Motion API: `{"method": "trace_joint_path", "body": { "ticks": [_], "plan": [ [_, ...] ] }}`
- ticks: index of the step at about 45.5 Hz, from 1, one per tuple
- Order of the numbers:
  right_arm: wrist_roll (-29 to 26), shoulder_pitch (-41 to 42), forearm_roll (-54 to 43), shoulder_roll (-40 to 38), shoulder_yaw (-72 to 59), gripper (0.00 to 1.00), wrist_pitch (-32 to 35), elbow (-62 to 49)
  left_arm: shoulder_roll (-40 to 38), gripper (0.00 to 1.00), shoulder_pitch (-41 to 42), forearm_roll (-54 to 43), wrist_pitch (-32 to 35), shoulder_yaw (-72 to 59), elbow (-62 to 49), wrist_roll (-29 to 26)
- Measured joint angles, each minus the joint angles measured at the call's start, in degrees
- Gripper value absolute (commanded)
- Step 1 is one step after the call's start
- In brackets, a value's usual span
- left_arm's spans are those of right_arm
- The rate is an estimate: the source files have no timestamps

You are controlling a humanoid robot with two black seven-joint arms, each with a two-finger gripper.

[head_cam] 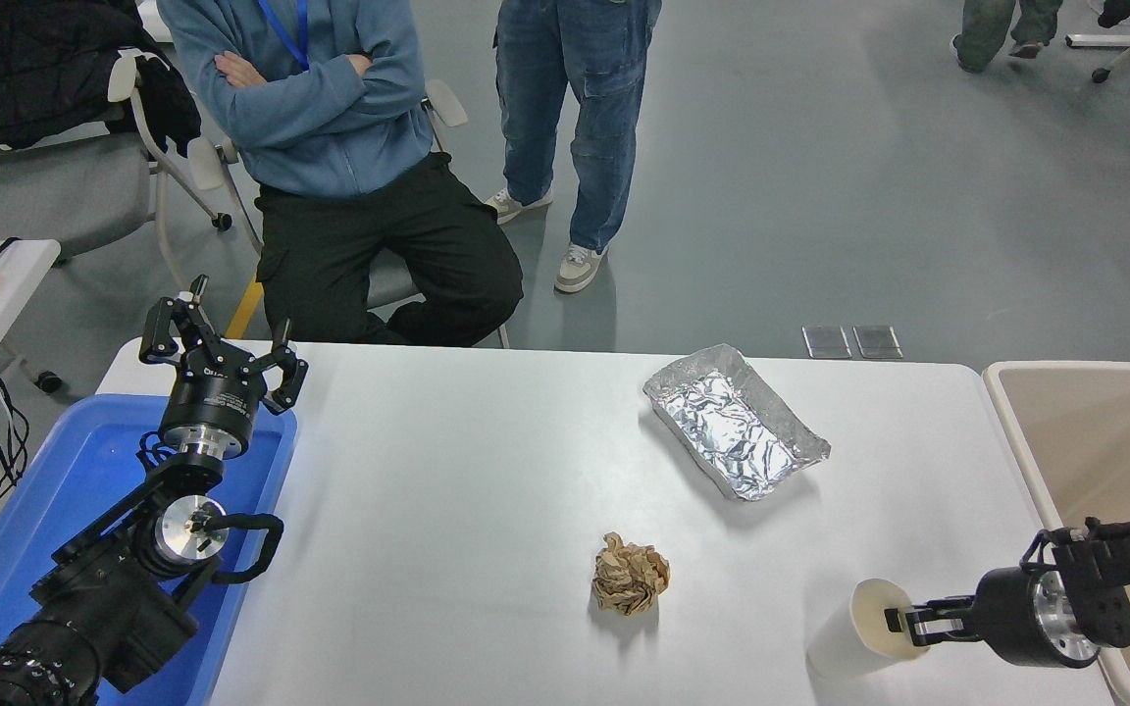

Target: Dispose of the paper cup in the dustbin

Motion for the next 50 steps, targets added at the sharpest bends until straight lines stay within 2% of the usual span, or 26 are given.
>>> {"method": "trace_joint_path", "body": {
  "ticks": [9,18,31,50],
  "plan": [
    [0.7,1.8,0.4,-2.2,0.2,0.0,0.2,1.1,0.0,1.0,0.0,0.0,0.0,0.0,0.0,0.0],
    [1.5,7.7,3.1,-8.0,0.2,0.0,2.0,3.9,0.0,1.0,0.0,0.0,0.0,0.0,0.0,0.0],
    [2.1,20.1,8.2,-17.1,0.8,0.0,10.1,7.2,0.0,1.0,0.0,0.0,0.0,0.0,0.0,0.0],
    [3.0,32.4,10.6,-23.0,7.1,0.0,25.4,9.7,0.0,1.0,0.0,0.0,0.0,0.0,0.0,0.0]
  ]
}}
